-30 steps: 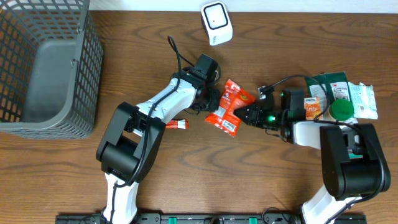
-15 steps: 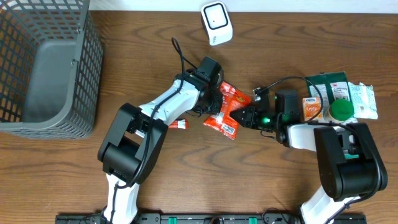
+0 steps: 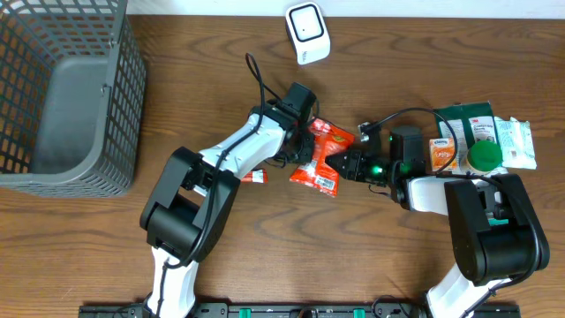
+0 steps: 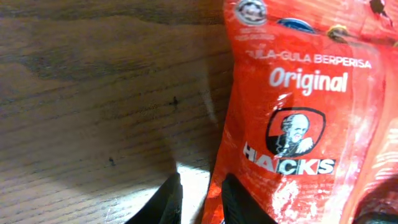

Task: Scan the item barcode
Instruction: 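Carry the Hacks bag to the white scanner with the right gripper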

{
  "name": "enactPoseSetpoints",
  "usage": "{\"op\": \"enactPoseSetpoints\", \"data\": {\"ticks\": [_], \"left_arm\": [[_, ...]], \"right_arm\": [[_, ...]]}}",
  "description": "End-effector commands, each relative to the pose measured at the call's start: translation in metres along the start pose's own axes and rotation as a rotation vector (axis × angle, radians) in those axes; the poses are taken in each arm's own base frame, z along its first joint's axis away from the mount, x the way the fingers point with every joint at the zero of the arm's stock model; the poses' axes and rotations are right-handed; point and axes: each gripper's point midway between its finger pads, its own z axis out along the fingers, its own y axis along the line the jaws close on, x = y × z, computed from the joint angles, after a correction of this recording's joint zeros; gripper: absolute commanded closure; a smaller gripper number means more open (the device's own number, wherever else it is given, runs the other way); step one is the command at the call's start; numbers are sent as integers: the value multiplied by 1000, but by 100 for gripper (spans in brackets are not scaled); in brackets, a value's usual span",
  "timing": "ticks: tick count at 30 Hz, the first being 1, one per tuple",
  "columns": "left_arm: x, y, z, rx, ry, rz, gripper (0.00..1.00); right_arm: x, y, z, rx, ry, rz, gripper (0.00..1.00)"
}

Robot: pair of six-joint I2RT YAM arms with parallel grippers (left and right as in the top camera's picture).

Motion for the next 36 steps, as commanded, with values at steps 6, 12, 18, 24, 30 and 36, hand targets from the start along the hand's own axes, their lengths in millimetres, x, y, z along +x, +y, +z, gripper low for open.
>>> {"op": "enactPoseSetpoints", "data": {"ticks": [6,12,18,24,30,36], "left_arm": [[2,1,0,-11,1,10,80],[-31,8,-59,16,-148,-22,79],[-56,33,-145,36,-330,-91,78],[-63,72,-203,17,-448,-178,73],[-65,123,-244,-25,-544,-282,64],[-63,168,-254,-70,-566,-376,44]], "right_arm": [[1,26,1,-129,18,-80,99],[-16,54,-13,-176,-40,-178,99],[-39,84,-39,-144,-137,-241,99],[-56,96,-58,-12,-134,-272,99],[-86,120,-84,195,-69,-360,99],[-122,176,-112,378,-114,-571,99]]}}
